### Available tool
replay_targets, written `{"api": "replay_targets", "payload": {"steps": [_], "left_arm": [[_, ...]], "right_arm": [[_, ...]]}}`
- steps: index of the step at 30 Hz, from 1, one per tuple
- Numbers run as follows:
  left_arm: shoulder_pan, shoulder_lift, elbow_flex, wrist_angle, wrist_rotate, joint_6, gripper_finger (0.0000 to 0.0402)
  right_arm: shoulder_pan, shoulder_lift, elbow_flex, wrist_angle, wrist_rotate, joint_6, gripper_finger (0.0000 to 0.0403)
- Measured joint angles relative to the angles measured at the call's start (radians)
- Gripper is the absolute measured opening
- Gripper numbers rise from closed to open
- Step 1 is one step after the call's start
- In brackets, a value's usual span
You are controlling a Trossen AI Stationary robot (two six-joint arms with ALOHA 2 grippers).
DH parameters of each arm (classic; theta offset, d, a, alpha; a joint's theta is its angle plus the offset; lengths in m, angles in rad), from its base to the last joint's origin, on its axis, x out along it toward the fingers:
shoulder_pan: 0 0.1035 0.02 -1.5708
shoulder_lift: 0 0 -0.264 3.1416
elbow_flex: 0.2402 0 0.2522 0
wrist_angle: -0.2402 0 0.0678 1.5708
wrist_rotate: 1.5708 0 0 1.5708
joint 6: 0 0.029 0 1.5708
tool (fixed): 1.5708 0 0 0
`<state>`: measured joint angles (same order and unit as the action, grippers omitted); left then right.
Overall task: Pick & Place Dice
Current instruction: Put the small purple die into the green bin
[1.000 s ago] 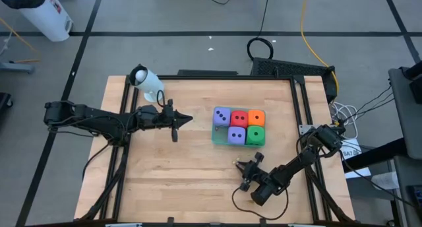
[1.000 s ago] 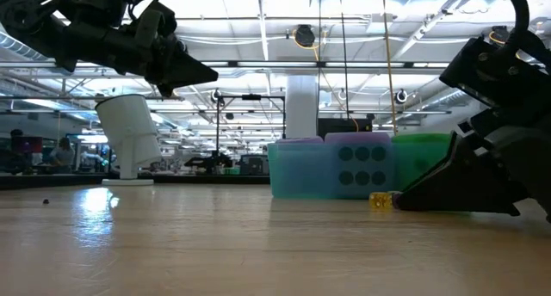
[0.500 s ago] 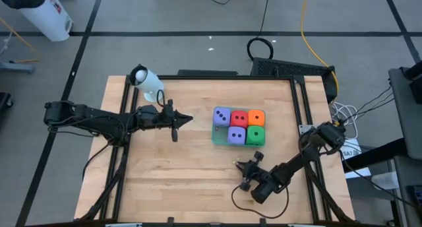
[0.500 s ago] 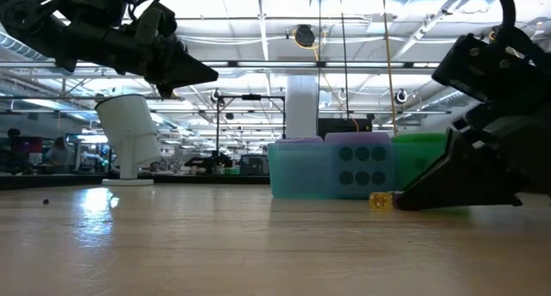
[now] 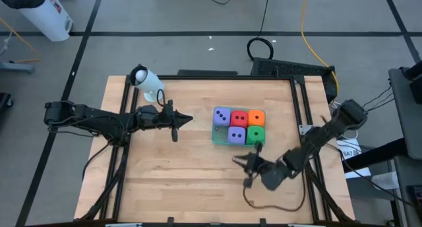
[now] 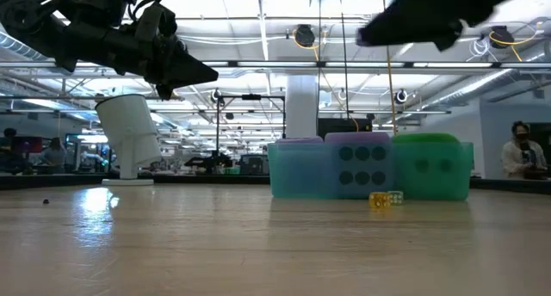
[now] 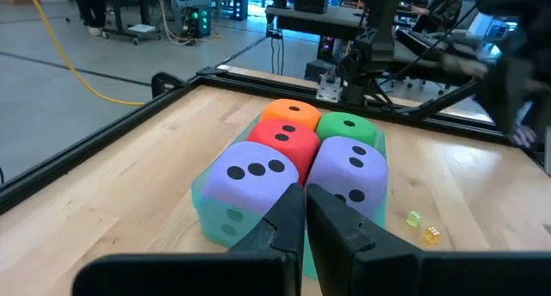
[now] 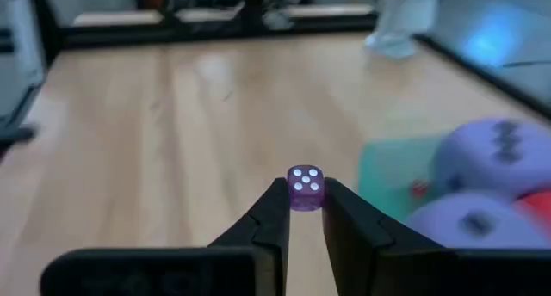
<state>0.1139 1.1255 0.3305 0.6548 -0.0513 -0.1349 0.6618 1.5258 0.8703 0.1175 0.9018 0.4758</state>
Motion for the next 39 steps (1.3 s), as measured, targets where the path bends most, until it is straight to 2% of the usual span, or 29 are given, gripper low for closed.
{"api": "replay_targets", "payload": {"steps": [3, 6, 10, 13, 22, 25, 30, 33, 36, 39], "left_arm": [[0.000, 0.000, 0.000, 0.000, 0.000, 0.000, 0.0026], [0.000, 0.000, 0.000, 0.000, 0.000, -0.001, 0.0026], [0.000, 0.000, 0.000, 0.000, -0.001, -0.002, 0.0026], [0.000, 0.000, 0.000, 0.000, -0.001, -0.002, 0.0026], [0.000, 0.000, 0.000, -0.001, -0.001, -0.001, 0.0026], [0.000, 0.000, 0.000, -0.001, -0.001, -0.001, 0.0026], [0.000, 0.000, 0.000, -0.001, 0.000, -0.001, 0.0026], [0.000, 0.000, 0.000, -0.001, 0.000, -0.002, 0.0026], [0.000, 0.000, 0.000, -0.001, 0.000, -0.002, 0.0026], [0.000, 0.000, 0.000, -0.001, 0.000, -0.002, 0.0026]], "right_arm": [[-0.079, -0.068, 0.000, 0.005, -0.035, -0.087, 0.0047], [-0.185, -0.094, 0.000, 0.004, -0.155, -0.164, 0.0047], [-0.347, -0.065, 0.000, 0.037, -0.351, -0.244, 0.0047], [-0.441, -0.030, 0.000, 0.040, -0.437, -0.281, 0.0047], [-0.565, 0.036, 0.000, 0.048, -0.643, -0.321, 0.0052], [-0.577, 0.050, 0.000, 0.025, -0.639, -0.279, 0.0079], [-0.584, 0.064, 0.000, 0.025, -0.641, -0.263, 0.0156], [-0.581, 0.061, 0.000, 0.027, -0.641, -0.282, 0.0190], [-0.569, 0.050, 0.000, 0.014, -0.608, -0.313, 0.0205], [-0.562, 0.050, 0.002, 0.013, -0.562, -0.361, 0.0199]]}}
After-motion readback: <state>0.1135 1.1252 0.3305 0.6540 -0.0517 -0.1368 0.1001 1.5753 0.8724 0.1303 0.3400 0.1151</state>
